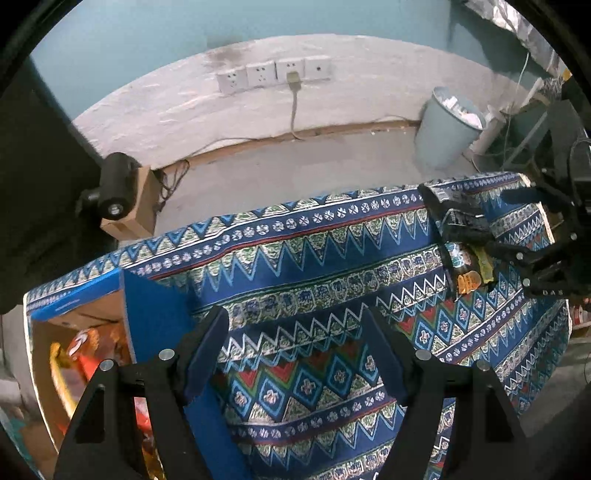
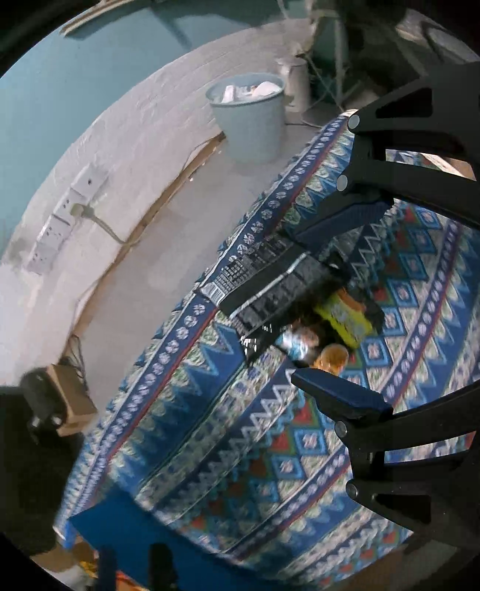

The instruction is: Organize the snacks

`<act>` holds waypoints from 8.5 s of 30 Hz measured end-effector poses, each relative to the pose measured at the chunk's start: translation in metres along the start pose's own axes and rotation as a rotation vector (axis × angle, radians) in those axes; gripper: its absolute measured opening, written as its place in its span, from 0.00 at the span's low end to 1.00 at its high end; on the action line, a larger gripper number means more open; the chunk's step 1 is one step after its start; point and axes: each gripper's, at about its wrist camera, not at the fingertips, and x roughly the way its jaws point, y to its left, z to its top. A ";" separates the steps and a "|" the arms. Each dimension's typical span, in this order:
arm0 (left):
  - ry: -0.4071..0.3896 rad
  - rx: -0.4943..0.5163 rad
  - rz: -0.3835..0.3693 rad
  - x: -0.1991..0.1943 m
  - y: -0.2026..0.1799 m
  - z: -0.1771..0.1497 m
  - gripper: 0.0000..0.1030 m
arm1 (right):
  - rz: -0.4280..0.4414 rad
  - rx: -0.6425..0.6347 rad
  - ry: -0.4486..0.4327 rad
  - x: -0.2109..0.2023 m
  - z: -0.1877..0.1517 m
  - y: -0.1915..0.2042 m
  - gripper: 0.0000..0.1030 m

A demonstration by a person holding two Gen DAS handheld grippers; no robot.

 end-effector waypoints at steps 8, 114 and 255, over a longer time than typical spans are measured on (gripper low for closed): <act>0.029 0.038 -0.043 0.034 -0.013 0.008 0.74 | -0.006 -0.069 0.003 0.037 0.008 -0.015 0.68; 0.174 -0.102 -0.016 0.098 -0.241 -0.062 0.59 | -0.018 0.505 0.126 0.003 -0.186 -0.057 0.60; -0.327 -0.345 0.261 -0.210 0.138 -0.192 0.97 | 0.326 -0.009 -0.396 -0.172 0.058 0.236 0.69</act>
